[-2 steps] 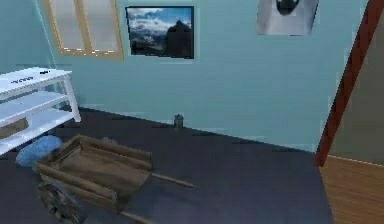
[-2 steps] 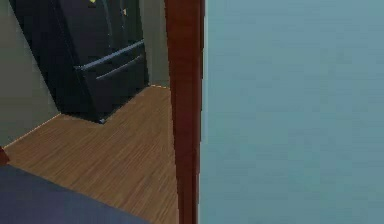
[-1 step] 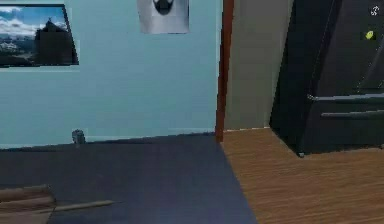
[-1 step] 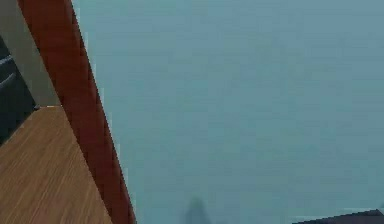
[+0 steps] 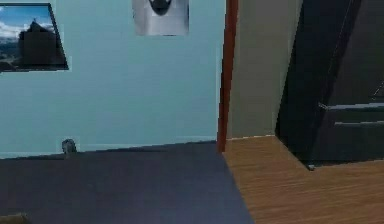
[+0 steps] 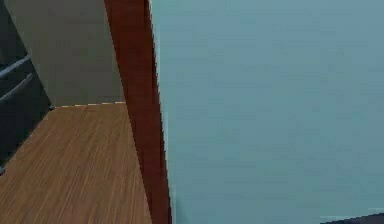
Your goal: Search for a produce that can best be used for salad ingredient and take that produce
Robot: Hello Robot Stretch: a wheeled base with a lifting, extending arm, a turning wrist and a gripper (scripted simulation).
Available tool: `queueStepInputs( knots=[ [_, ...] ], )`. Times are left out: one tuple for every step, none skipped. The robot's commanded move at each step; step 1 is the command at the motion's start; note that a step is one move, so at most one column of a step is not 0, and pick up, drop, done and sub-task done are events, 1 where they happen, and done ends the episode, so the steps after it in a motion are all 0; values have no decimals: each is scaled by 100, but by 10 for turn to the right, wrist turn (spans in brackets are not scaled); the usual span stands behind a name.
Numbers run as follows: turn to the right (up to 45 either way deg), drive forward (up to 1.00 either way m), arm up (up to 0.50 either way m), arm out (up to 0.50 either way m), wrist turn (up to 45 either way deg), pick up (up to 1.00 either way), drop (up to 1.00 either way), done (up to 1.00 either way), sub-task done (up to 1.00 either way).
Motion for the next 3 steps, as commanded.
queueStepInputs(
  knots=[
    [180,0,0,0,0,0,0,0,0],
    [0,50,0,0,0,0,0,0,0],
    [450,0,0,0,0,0,0,0,0]
  ],
)
